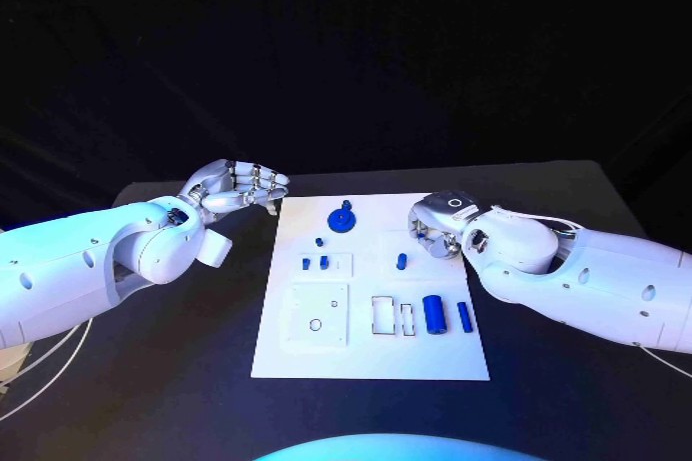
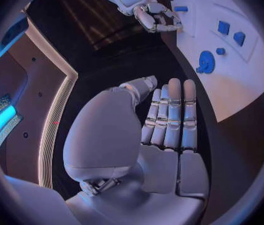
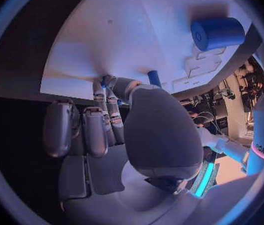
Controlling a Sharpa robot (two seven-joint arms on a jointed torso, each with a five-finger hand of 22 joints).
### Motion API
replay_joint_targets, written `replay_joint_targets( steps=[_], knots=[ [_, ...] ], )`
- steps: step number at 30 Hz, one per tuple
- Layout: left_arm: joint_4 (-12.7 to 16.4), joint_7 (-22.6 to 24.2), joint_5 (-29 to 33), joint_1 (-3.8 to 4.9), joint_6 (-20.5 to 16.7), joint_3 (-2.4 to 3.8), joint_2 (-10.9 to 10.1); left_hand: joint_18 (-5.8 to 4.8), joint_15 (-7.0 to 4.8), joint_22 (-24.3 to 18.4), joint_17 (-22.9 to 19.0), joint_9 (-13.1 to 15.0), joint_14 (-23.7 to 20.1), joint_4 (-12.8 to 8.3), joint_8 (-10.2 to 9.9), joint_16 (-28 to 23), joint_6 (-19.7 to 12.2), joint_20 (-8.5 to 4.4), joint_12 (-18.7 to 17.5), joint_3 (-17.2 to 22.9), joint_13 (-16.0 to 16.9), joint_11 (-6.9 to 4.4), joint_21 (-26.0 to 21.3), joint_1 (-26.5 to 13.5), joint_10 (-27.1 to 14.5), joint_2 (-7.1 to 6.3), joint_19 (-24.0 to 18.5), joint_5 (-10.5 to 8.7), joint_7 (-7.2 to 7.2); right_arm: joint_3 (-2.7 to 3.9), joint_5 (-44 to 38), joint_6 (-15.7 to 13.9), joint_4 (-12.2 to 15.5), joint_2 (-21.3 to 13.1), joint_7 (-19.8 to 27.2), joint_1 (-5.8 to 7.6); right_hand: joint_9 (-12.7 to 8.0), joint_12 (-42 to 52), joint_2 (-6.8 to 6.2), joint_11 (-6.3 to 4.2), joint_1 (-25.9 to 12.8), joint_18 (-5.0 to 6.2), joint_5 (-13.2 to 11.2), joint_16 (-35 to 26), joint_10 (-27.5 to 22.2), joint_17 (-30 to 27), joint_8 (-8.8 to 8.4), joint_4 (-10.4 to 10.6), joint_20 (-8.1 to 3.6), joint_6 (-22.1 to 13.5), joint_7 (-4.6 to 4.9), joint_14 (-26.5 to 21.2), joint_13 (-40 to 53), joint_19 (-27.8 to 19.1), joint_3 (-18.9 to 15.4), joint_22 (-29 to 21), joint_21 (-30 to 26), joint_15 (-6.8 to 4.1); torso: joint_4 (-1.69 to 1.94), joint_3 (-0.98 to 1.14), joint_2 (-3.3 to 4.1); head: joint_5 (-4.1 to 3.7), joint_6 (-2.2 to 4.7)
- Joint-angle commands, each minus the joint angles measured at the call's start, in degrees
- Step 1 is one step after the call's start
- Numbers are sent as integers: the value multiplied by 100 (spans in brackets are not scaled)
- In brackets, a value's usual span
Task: Assemble the parts on the task board
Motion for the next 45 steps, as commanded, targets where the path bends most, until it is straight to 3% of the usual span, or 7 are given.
replay_joint_targets(
  steps=[1, 12, 19, 27, 32, 38, 45],
  knots=[
    [7, 14, -25, 5, 75, 6, 0, 65, 8, 18, -8, -10, 48, -30, 7, -29, 18, -15, -40, 8, -13, 21, 32, 33, 18, 18, 0, 25, 22, -32, 25, -369, 15, -35, -35, -49, 10, 39, 23, -168, -59, -53, 14, -25, 222, -8, 33, -38, -39, 55, -5, 278, 5, 111, 4, 812, 1, -42, -5, -1, 1, 12, 8],
    [-2, 5, -19, 4, 47, 6, -22, 61, 24, 51, -14, -31, 65, -38, -29, -47, -33, -10, -75, 10, -34, 47, 59, 0, -22, 14, -25, 30, 54, 4, 350, -934, 115, -172, 141, -37, 17, 38, 23, -170, -79, -39, 13, -40, 240, -31, 37, -53, -41, 67, -6, 275, 3, 92, 13, 786, -76, -44, -15, 4, -1, 11, 26],
    [-6, -4, -5, 4, 42, 6, -31, 60, 33, 62, -16, -40, 69, -38, -44, -55, -55, -5, -90, 10, -43, 58, 66, -18, -43, 11, -35, 32, 67, 39, 757, -855, 193, -277, 317, 8, 18, 33, 26, -168, -86, -31, 14, -48, 239, -42, 35, -59, -43, 64, -4, 273, 0, 81, 19, 772, -119, -46, 3, 5, -1, 6, 27],
    [-2, -5, 3, 4, 34, 6, -38, 59, 37, 67, -17, -44, 72, -38, -51, -58, -67, -2, -96, 10, -47, 64, 68, -27, -53, 11, -40, 33, 74, 75, 1022, -994, 556, -474, 538, 51, 20, 23, 33, -165, -93, -30, 14, -50, 233, -45, 29, -71, -45, 56, -1, 271, -5, 79, 30, 771, -125, -47, -15, 7, 2, 45, 34],
    [18, 3, 7, 3, 25, 6, -35, 59, 39, 69, -17, -46, 73, -38, -55, -59, -73, -1, -99, 11, -49, 67, 70, -31, -58, 12, -42, 34, 77, 82, 1076, -1120, 981, -541, 631, 29, 21, 20, 35, -164, -95, -33, 14, -43, 231, -35, 27, -76, -43, 54, 1, 273, -7, 82, 34, 776, -113, -50, -17, 17, 4, 76, 35],
    [55, 17, 9, 2, 6, 6, -20, 59, 40, 71, -17, -47, 75, -39, -57, -60, -77, 0, -101, 13, -51, 68, 71, -32, -61, 14, -43, 35, 80, 84, 1009, -1172, 1404, -515, 676, -53, 22, 14, 38, -162, -96, -34, 14, -47, 226, -41, 23, -86, -41, 49, 5, 271, -10, 84, 41, 779, -107, -53, -5, 0, 0, 158, -9],
    [106, 25, 19, 1, -24, 5, 10, 59, 40, 71, -17, -47, 75, -39, -57, -60, -77, 0, -101, 13, -51, 68, 71, -32, -61, 14, -43, 35, 80, 85, 789, -1108, 1662, -310, 694, -180, 23, 11, 37, -160, -97, -40, 14, -29, 223, -15, 21, -92, -41, 46, 7, 276, -12, 93, 43, 792, -74, -53, -10, -7, -2, 418, -125]
  ],
)
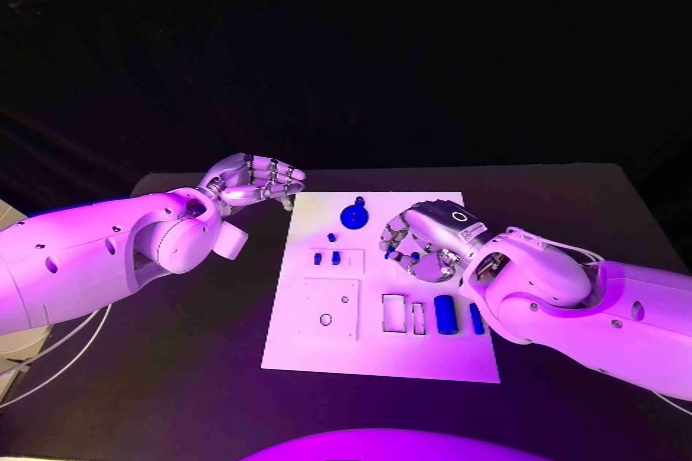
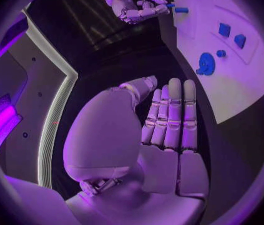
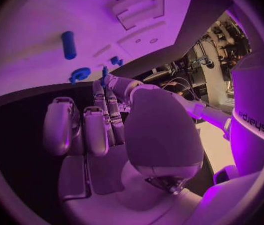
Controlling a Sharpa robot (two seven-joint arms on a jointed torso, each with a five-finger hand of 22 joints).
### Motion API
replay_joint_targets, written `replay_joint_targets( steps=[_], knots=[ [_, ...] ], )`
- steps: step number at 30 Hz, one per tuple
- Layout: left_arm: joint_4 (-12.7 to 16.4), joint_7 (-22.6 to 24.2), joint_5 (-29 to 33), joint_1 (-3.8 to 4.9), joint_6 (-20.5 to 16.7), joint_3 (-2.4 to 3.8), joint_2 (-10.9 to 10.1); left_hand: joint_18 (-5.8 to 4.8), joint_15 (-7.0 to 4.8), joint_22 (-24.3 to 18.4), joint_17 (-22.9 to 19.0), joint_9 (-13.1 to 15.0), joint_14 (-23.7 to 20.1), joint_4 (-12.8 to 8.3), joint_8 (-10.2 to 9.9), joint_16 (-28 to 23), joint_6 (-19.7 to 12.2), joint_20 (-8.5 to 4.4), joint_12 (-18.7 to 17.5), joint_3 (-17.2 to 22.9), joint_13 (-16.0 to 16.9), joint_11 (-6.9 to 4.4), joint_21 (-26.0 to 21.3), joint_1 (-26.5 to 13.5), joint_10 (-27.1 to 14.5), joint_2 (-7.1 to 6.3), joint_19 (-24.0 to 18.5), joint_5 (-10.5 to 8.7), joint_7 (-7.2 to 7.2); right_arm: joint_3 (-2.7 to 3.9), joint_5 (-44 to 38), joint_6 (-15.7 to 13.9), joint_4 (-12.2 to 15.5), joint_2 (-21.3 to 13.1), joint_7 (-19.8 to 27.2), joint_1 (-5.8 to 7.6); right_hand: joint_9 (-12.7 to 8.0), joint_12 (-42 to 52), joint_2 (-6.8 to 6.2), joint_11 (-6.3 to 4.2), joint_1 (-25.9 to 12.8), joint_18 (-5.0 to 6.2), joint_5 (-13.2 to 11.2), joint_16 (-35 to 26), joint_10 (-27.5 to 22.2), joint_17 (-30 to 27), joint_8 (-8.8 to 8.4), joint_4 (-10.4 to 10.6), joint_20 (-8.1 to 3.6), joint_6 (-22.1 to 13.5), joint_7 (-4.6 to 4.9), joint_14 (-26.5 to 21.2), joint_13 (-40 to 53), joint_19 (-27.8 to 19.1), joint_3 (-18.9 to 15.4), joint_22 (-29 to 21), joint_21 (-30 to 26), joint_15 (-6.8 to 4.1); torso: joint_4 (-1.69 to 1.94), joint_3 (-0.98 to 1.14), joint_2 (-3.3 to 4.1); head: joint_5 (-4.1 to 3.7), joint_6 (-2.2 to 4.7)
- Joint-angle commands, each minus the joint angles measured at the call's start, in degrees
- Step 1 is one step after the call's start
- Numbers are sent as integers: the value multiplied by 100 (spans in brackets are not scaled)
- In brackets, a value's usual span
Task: Assemble the parts on the task board
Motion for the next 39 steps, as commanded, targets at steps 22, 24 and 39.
replay_joint_targets(
  steps=[22, 24, 39],
  knots=[
    [178, 240, 334, 4, -632, 3, 215, 61, 7, 27, 1, -11, 67, -3, -28, -35, -12, 13, -22, -1, -9, 30, 42, -94, -2, 29, -52, 41, 33, -83, -814, 241, -393, 885, -146, -587, 4, 12, 33, -176, -42, -46, 6, -4, 200, 8, 17, -64, -20, 3, 11, 278, -6, 81, 5, 803, 51, -54, 15, -7, 7, 624, -387],
    [184, 236, 341, 4, -624, 3, 231, 61, 7, 27, 1, -11, 67, -3, -28, -35, -12, 13, -22, -1, -9, 30, 42, -94, -2, 29, -52, 41, 33, -84, -830, 264, -429, 925, -173, -606, 5, 8, 35, -171, -48, -48, 6, -5, 194, 7, 14, -71, -17, -1, 17, 278, -10, 84, 8, 806, 59, -53, 13, -8, 7, 649, -403],
    [202, 204, 350, 4, -557, 3, 278, 61, 8, 27, 1, -12, 68, 3, -28, -35, -11, 16, -21, -3, -10, 29, 40, -106, -3, 29, -54, 41, 32, -93, -883, 345, -562, 1097, -221, -686, 6, 5, 39, -168, -54, -54, 6, 1, 189, 14, 11, -76, -16, -5, 21, 280, -13, 93, 12, 819, 92, -51, 9, -2, 6, 753, -470]
  ],
)
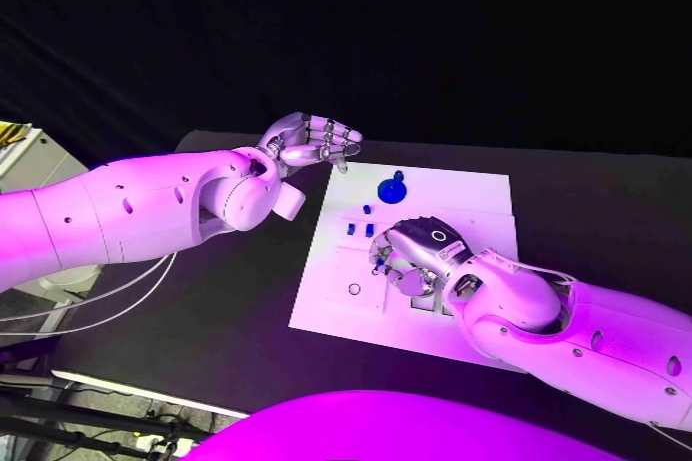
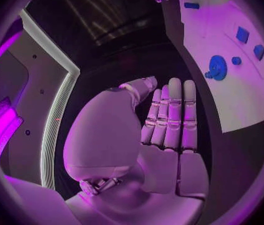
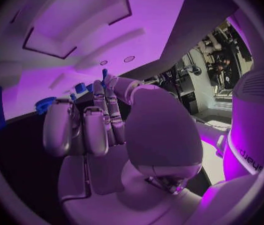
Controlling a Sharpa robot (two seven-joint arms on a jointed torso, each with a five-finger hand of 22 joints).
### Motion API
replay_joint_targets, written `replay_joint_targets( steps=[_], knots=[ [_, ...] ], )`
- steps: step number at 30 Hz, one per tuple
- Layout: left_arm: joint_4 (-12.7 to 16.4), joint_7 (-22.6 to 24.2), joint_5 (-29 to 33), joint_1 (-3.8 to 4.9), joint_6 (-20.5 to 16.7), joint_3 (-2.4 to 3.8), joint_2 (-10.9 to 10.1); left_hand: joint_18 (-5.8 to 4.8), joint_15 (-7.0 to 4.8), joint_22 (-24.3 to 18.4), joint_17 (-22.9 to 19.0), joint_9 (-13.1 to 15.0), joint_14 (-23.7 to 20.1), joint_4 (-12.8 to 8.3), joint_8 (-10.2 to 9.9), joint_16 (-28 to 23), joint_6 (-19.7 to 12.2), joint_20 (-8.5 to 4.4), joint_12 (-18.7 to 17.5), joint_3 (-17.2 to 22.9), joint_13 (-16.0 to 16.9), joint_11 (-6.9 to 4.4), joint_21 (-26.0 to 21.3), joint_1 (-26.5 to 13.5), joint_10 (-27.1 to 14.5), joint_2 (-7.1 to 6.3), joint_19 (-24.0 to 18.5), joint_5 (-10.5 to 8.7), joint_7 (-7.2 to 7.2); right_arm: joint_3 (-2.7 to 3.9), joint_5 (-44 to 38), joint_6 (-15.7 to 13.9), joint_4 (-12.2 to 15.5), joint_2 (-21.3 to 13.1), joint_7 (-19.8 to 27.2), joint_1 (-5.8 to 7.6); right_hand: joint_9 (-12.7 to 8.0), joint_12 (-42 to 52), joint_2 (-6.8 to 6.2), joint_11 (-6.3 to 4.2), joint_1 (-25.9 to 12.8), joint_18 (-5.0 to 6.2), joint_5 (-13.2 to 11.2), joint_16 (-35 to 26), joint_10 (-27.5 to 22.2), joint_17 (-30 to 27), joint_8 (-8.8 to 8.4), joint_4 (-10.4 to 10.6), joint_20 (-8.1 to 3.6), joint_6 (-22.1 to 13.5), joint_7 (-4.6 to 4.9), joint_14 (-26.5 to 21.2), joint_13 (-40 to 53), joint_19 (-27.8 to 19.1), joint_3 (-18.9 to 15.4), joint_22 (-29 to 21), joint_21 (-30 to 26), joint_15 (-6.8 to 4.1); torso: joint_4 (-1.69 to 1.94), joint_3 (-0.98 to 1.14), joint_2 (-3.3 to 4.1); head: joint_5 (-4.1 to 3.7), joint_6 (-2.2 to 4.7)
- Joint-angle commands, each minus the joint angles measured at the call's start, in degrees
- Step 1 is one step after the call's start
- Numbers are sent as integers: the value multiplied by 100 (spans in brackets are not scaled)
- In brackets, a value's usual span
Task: Assemble the parts on the task board
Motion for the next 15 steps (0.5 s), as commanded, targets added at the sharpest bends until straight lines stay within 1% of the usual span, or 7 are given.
replay_joint_targets(
  steps=[1, 4, 10, 15],
  knots=[
    [19, 68, 56, 4, 29, 5, 16, 62, 10, 5, 1, -7, 26, 7, -28, -17, -12, -3, -21, -3, -6, 29, 15, -67, -4, -18, -36, 10, 32, -4, -122, 129, -24, 30, -34, -20, 5, 4, 43, -167, 11, -54, 32, 1, 188, 3, 11, -30, -16, -5, 22, 280, 6, 93, -5, 822, 21, -51, -6, 2, -1, 31, -17],
    [19, 59, 56, 4, 46, 5, 22, 62, 10, 5, 1, -7, 26, 7, -28, -17, -12, -3, -21, -3, -6, 29, 15, -67, -4, -18, -36, 10, 32, -7, -123, 136, -43, 50, -35, -29, 5, 4, 43, -167, 11, -54, 32, 1, 188, 3, 11, -30, -16, -5, 22, 280, 6, 93, -5, 822, 21, -51, -4, 2, -1, 47, -33],
    [17, 40, 56, 4, 74, 5, 27, 62, 10, 5, 1, -7, 26, 7, -28, -17, -12, -3, -21, -3, -6, 29, 15, -67, -4, -18, -36, 10, 32, -12, -132, 174, -73, 75, -44, -41, 7, 2, 46, -164, 3, -54, 32, -2, 186, -4, 8, -35, -14, -8, 26, 279, 3, 94, -3, 824, 23, -48, -2, 2, 0, 49, -33],
    [19, 26, 56, 4, 98, 5, 26, 62, 10, 4, 1, -8, 25, 12, -28, -18, -13, -1, -21, -1, -7, 30, 12, -77, -7, -15, -38, 10, 32, -16, -160, 208, -122, 92, -67, -46, 7, 2, 46, -164, 3, -54, 32, -2, 186, -4, 8, -35, -14, -8, 26, 279, 3, 94, -3, 824, 23, -48, -5, -4, -2, 54, -33]
  ],
)
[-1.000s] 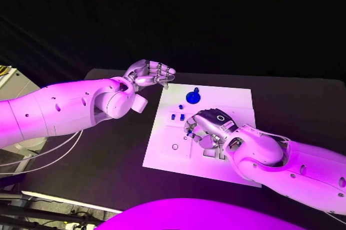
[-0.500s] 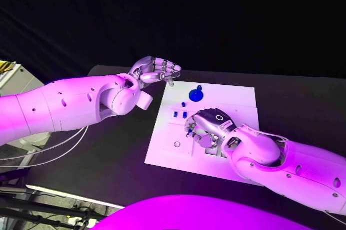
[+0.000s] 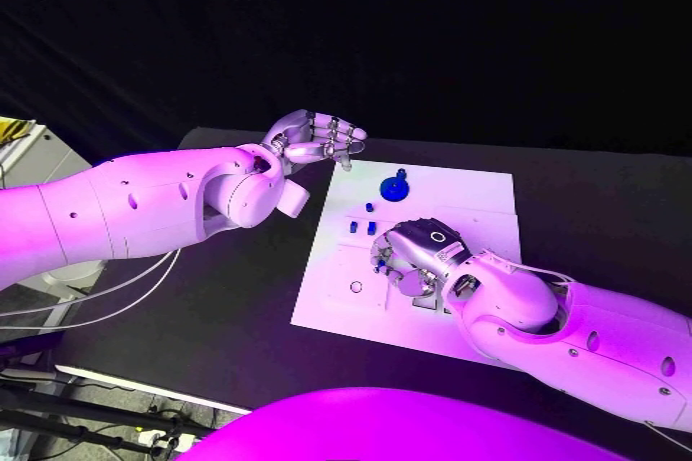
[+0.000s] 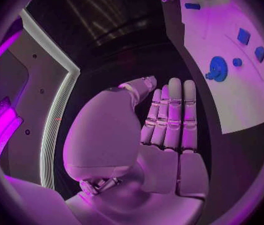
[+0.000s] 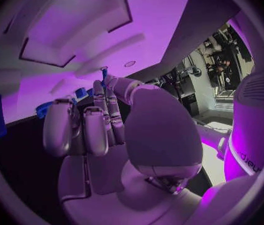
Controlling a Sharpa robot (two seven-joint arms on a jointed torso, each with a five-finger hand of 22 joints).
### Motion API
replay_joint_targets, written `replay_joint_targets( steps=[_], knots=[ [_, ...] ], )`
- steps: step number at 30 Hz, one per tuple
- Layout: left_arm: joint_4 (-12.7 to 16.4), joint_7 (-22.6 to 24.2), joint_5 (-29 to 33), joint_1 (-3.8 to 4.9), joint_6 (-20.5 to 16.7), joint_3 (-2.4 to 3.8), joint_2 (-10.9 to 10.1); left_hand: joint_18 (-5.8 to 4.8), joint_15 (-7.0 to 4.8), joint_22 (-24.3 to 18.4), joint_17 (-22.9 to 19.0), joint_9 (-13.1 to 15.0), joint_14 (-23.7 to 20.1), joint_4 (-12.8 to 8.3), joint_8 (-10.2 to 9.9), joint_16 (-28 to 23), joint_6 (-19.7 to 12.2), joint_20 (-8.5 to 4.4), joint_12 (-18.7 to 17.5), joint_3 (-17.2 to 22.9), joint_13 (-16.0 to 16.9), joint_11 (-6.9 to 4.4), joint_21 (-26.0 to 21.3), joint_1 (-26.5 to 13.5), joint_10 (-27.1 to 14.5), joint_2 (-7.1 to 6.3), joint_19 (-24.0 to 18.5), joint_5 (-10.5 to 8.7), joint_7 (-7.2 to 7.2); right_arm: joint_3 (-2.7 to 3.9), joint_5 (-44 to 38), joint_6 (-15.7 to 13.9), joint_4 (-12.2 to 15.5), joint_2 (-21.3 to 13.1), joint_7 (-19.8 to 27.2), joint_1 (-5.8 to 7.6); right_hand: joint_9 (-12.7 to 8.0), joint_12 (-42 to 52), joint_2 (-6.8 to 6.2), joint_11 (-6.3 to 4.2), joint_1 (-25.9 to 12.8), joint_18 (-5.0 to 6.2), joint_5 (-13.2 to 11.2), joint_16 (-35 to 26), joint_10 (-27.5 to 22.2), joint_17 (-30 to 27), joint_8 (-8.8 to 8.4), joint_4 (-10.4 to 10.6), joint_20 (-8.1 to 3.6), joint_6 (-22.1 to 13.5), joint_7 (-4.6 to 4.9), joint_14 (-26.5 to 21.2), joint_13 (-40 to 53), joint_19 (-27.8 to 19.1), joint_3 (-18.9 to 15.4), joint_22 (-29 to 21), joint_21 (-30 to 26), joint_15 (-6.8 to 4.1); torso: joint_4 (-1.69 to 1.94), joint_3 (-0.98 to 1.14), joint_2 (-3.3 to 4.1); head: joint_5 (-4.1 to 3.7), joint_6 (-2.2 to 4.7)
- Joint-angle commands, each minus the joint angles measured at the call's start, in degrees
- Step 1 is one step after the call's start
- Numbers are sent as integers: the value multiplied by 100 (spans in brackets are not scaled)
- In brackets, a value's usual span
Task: Assemble the parts on the task board
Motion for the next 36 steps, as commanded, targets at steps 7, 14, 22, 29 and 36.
replay_joint_targets(
  steps=[7, 14, 22, 29, 36],
  knots=[
    [16, 12, 41, 4, 115, 5, 9, 63, 10, 5, 1, -9, 25, 12, -28, -18, -14, -1, -21, -1, -8, 30, 12, -52, -7, 10, -39, 10, 32, -8, -123, 139, -73, 61, -40, -12, 9, 21, 42, -162, -8, -55, 11, 1, 183, 1, 6, -40, -13, -11, 28, 281, 5, 96, 1, 827, 27, -47, -2, -1, -3, 19, 0],
    [15, -11, 37, 5, 138, 5, 5, 64, 11, 4, 2, -10, 24, 17, -30, -21, -18, 1, -23, 1, -10, 30, 8, -61, -12, 11, -41, 9, 32, -17, -125, 146, -126, 125, -51, -17, 10, 21, 44, -160, -14, -54, 11, -2, 181, -4, 4, -44, -12, -13, 31, 280, 3, 95, 2, 826, 21, -45, -6, -1, -3, 29, 0],
    [15, -34, 28, 5, 159, 5, 3, 64, 11, 4, 2, -10, 24, 17, -30, -21, -18, 1, -23, 1, -10, 30, 8, -61, -12, 11, -41, 9, 32, -25, -125, 228, -134, 138, -51, -22, 10, 21, 45, -160, -15, -55, 11, -1, 181, -3, 3, -45, -12, -13, 31, 280, 3, 96, 2, 827, 25, -45, -1, 1, -1, 19, 0],
    [17, -53, 25, 5, 175, 5, 3, 65, 12, 3, 2, -13, 22, 19, -33, -23, -24, 3, -25, 3, -12, 32, 4, -67, -20, 11, -43, 7, 33, -38, -99, 330, -152, 156, -43, -23, 14, 12, 36, -142, -68, -47, 8, -4, 149, -13, -13, -54, -8, -37, 46, 280, -11, 83, -9, 815, -20, -27, -8, 0, -2, 12, 0],
    [18, -65, 22, 5, 213, 5, 6, 65, 13, 2, 2, -13, 21, 21, -34, -24, -26, 4, -26, 5, -13, 32, 1, -71, -23, 13, -44, 7, 34, -50, 2, 431, -201, 181, -6, -20, -21, 1, -145, -19, -434, 17, 5, -20, -240, -69, -217, 9, 68, -309, 120, 271, -147, -50, -154, 680, -445, 91, -2, -4, -7, 9, 0]
  ],
)
